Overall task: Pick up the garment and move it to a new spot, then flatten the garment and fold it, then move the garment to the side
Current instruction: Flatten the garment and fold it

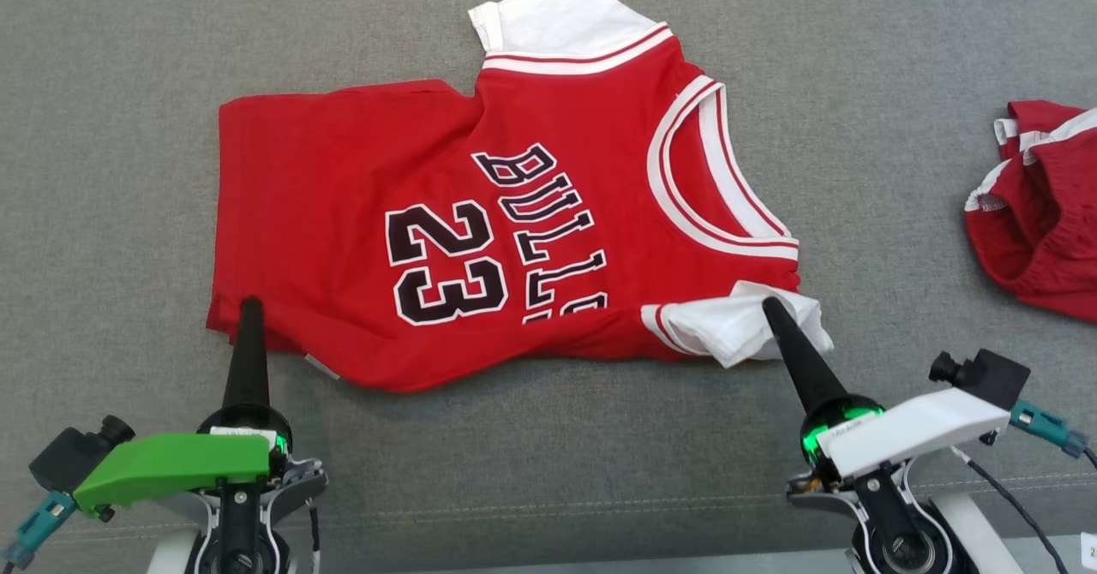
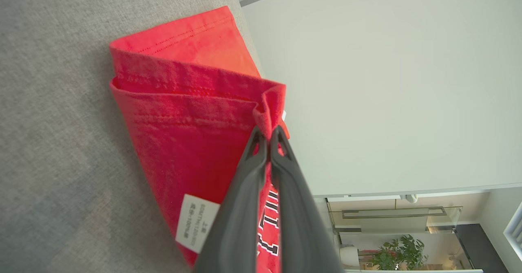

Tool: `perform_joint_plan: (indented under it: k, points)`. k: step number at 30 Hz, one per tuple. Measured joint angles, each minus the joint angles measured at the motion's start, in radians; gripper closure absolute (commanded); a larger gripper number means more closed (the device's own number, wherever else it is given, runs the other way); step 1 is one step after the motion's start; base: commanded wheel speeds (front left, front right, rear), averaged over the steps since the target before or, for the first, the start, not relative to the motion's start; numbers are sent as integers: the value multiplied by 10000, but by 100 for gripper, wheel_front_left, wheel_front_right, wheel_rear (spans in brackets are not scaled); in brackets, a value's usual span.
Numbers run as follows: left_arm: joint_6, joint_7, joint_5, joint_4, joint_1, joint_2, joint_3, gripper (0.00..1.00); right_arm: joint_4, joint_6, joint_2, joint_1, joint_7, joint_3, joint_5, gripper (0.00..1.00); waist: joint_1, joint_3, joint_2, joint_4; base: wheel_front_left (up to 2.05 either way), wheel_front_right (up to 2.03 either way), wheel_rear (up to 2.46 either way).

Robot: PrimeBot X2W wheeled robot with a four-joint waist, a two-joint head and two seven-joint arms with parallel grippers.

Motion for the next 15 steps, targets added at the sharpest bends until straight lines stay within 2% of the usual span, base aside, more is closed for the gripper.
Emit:
perform_joint_plan:
  k: [8,15]
  points:
    - [894,263,213,180,-478,384,236,100,627,-186,-265,-1264,472,-288,-79,100,0,137,0,38,0,0,0]
    - [1068,690,215,725,-1034,451,50,90,1243,-257,-385,-1719,775,-449,-134,100,0,212,0,304,0,0,0]
